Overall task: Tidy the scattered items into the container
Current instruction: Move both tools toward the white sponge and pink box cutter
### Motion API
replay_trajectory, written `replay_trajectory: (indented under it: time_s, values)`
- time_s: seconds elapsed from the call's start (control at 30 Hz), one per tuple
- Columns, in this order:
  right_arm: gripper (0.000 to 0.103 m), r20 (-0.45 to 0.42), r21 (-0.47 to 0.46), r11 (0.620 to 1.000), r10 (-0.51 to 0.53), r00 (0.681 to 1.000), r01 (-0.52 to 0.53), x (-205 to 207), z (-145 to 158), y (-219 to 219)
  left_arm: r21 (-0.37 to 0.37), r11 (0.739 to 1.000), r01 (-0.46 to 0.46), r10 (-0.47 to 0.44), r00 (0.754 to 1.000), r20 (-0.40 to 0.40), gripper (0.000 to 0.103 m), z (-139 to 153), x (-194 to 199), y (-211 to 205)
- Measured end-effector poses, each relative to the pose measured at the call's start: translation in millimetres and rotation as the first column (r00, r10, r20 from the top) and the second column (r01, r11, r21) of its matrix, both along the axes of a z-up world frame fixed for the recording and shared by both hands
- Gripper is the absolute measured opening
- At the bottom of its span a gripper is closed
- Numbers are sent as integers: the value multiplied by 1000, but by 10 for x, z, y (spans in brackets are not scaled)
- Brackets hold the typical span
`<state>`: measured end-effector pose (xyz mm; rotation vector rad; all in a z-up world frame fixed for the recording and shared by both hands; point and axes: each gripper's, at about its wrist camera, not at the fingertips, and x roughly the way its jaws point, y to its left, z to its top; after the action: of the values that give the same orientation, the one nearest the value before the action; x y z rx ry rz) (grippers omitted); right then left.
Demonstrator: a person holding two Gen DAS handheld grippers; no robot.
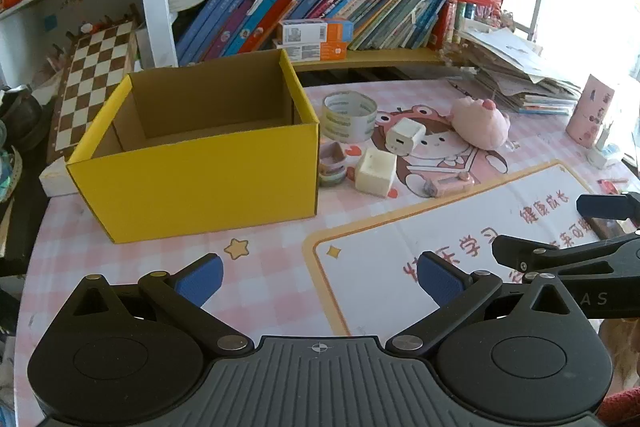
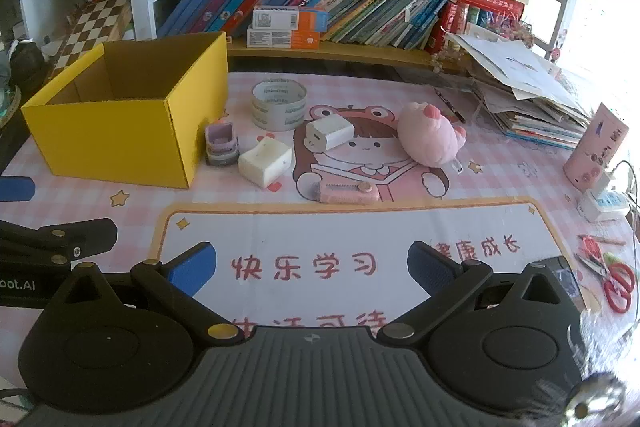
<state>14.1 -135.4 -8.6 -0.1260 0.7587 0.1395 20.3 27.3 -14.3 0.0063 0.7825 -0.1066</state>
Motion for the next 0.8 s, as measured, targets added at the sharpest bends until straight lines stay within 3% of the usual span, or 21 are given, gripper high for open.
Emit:
replay_trajectory:
  time_s: [0.37, 0.8]
  values:
    - [101, 11, -1, 999, 36, 999, -36, 248, -6, -298, -3, 1000, -7, 8, 999, 36, 103, 6, 195, -299]
    - [101, 3, 34, 998, 57, 998, -57, 548, -107, -628, 25, 1000, 14, -15, 1000, 26, 103, -64, 439, -634]
